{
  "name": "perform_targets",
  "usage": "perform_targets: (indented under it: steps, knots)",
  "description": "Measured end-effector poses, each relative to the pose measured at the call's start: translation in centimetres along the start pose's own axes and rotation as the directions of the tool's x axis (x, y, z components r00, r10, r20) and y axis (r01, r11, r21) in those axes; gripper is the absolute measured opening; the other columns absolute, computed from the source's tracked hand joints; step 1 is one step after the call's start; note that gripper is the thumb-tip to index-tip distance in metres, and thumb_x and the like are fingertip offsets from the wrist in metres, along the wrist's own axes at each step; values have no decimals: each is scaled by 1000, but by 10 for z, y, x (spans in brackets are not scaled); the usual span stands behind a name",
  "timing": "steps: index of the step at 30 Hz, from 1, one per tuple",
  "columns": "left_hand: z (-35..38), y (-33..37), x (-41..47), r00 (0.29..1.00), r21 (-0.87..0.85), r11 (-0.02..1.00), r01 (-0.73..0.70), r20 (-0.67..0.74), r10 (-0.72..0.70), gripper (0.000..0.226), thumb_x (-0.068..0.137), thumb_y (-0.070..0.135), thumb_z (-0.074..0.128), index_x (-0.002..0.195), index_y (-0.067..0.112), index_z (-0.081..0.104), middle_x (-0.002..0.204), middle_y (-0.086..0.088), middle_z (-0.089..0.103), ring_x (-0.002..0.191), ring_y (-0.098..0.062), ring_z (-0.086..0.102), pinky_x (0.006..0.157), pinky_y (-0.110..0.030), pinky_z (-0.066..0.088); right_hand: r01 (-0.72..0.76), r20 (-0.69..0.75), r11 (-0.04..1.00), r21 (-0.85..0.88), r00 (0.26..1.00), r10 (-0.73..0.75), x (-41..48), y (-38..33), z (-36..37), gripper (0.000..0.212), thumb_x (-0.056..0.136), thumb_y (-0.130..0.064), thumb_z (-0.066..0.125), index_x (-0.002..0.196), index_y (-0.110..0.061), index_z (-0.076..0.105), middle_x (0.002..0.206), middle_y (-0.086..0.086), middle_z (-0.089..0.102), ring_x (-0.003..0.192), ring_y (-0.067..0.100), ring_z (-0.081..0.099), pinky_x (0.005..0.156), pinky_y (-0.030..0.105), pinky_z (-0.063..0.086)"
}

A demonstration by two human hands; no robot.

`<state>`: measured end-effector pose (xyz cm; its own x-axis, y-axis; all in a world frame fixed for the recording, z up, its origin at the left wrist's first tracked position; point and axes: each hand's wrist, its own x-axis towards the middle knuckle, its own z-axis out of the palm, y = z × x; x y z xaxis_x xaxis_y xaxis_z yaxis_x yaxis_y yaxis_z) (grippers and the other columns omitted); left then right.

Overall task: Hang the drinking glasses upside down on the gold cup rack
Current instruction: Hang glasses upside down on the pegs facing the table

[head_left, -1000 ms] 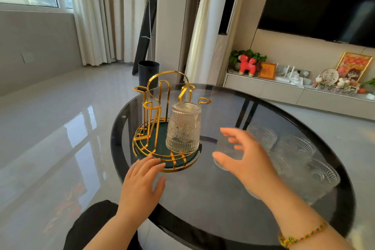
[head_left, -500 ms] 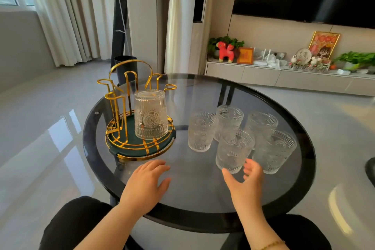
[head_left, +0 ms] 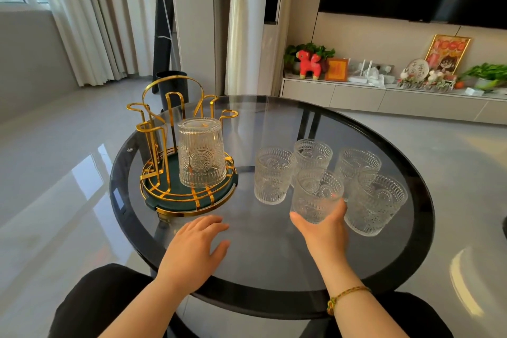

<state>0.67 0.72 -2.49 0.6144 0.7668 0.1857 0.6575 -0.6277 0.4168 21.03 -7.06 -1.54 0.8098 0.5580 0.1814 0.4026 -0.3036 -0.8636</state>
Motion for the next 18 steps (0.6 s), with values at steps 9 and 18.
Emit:
perform_targets:
  steps: [9, 18]
  knots:
    - [-5, 1, -3, 998, -85, 996, 36, -54, -41, 34, 88, 34, 47, 122, 29, 46, 136, 8, 45, 127, -10, 37, 106, -27, 30, -5, 123, 965, 260, 992, -28, -6, -1, -16, 74, 59, -17, 76, 119, -27, 34, 109, -8, 49, 97, 12, 49, 79, 24, 39]
    - [-31, -26, -4, 916, -156, 969, 192, -325, -234, 45, 80, 12, 62, 123, 12, 49, 138, -12, 45, 128, -34, 38, 105, -50, 31, 81, 446, 945, 318, 866, -225, 8, -55, -58, 43, 61, -22, 71, 92, -42, 47, 100, -21, 55, 87, -12, 54, 66, 13, 40]
